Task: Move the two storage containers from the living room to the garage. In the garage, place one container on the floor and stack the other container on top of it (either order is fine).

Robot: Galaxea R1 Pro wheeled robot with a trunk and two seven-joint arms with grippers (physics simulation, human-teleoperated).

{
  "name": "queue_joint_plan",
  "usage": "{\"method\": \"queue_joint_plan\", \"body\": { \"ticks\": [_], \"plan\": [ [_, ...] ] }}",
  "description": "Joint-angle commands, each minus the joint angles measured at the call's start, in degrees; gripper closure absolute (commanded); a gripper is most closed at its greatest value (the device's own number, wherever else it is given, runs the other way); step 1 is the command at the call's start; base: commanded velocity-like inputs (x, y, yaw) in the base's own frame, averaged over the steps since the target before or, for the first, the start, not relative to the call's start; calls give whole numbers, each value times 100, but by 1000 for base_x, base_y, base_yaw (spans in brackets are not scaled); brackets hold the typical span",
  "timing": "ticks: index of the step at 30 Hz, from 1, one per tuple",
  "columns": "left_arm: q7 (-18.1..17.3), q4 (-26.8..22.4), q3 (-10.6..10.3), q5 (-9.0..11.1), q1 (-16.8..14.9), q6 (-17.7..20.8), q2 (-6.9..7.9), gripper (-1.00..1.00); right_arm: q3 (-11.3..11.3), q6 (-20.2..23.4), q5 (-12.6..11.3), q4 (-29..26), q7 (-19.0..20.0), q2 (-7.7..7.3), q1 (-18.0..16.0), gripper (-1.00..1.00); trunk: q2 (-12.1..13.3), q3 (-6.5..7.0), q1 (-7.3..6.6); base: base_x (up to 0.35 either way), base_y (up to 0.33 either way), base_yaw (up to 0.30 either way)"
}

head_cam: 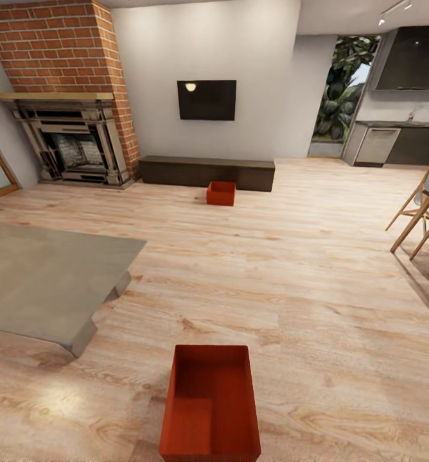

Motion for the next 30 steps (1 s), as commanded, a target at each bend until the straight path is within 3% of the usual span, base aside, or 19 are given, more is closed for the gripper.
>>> {"method": "queue_joint_plan", "body": {
  "ticks": [1, 30],
  "plan": [
    [-1, -5, -2, 27, -1, -9, 0, -100, 26, -27, 14, 18, -27, 3, -7, -100, -2, -13, 0, 0, 0, 0],
    [-1, -5, -2, 27, 4, -9, 0, -100, 35, -26, 13, 18, -27, 3, -7, -100, -2, -278, 0, 0, 0, 0]
  ]
}}
